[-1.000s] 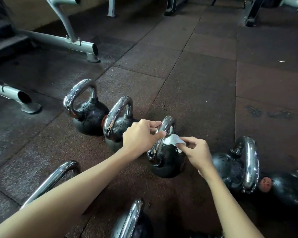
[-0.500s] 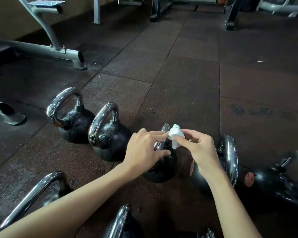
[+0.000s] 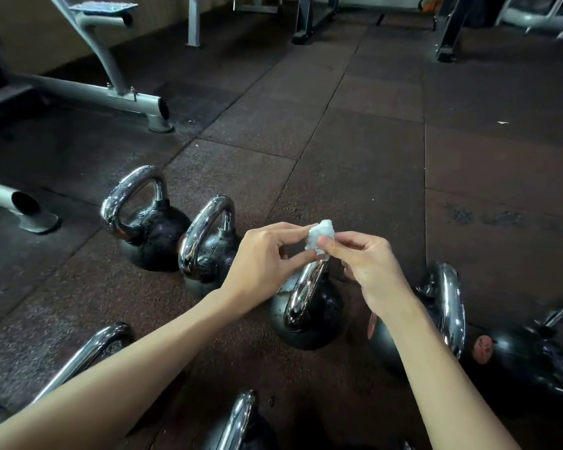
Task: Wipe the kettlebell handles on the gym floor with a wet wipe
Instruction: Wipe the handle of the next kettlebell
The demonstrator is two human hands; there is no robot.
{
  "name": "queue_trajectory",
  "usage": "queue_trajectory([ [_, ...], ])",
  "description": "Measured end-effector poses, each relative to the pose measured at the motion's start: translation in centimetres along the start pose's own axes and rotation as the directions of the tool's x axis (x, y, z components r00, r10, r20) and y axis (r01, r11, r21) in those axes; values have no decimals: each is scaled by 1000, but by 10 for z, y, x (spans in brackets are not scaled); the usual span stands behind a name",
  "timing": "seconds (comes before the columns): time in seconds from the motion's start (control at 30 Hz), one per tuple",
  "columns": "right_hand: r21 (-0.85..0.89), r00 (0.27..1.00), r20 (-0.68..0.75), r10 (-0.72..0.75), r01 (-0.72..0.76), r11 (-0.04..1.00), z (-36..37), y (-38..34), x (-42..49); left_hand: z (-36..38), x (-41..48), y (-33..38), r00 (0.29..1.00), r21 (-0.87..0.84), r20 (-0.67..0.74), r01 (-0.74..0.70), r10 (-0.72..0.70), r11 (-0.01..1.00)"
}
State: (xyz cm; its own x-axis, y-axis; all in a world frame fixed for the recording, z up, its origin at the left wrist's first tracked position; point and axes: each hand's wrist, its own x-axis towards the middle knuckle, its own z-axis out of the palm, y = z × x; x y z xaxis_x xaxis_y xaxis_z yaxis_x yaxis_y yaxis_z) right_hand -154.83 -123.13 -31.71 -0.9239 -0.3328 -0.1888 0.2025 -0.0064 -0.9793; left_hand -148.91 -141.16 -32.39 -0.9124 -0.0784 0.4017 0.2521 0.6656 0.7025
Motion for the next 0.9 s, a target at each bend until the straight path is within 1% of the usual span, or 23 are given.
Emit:
queue_trajectory([
  [0.1,-62,997,53,-55,58,996,1,-5,2,-2,-2,-4,999,45,-49,-6,8,999],
  [0.23,-154,973,208,-96,130,979,-2,-8,0,-11,0,-14,996,80,-83,-28,35,996],
  [0.27,-208,973,206,-103,146,967,-3,-5,0,-13,1,-16,996,95,-84,-31,39,995],
  [0.3,-298,978,164,-129,173,939,-3,1,1,-14,2,-20,996,119,-79,-24,34,993],
  [0.33,-427,978,96,-184,207,880,-2,8,2,-15,3,-23,998,139,-68,-7,17,990],
  [0.37,-571,964,54,-261,244,784,-1,15,1,-16,3,-26,998,159,-57,18,-10,987],
  [0.4,-695,945,72,-320,278,663,2,21,-1,-17,4,-30,998,174,-47,52,-45,983],
  [0.43,-774,935,128,-330,302,557,6,25,-3,-18,6,-34,996,191,-43,87,-80,978],
  [0.47,-818,937,174,-302,308,485,11,29,-3,-19,7,-38,992,202,-44,122,-116,972],
  [0.53,-868,953,176,-248,269,417,17,33,-1,-22,10,-45,979,195,-49,205,-200,959],
  [0.57,-883,958,150,-243,241,403,19,33,0,-22,12,-49,971,187,-46,239,-235,953],
  [0.6,-887,963,117,-241,210,411,21,34,1,-22,12,-52,965,187,-40,262,-259,947],
  [0.7,-866,966,28,-259,153,476,24,41,-1,-18,14,-58,954,208,-4,292,-298,933],
  [0.8,-850,964,-27,-265,117,514,24,48,-6,-14,13,-60,945,205,25,315,-327,926],
  [0.9,-806,970,-73,-232,79,587,19,51,-10,-11,10,-60,938,201,53,326,-343,924],
])
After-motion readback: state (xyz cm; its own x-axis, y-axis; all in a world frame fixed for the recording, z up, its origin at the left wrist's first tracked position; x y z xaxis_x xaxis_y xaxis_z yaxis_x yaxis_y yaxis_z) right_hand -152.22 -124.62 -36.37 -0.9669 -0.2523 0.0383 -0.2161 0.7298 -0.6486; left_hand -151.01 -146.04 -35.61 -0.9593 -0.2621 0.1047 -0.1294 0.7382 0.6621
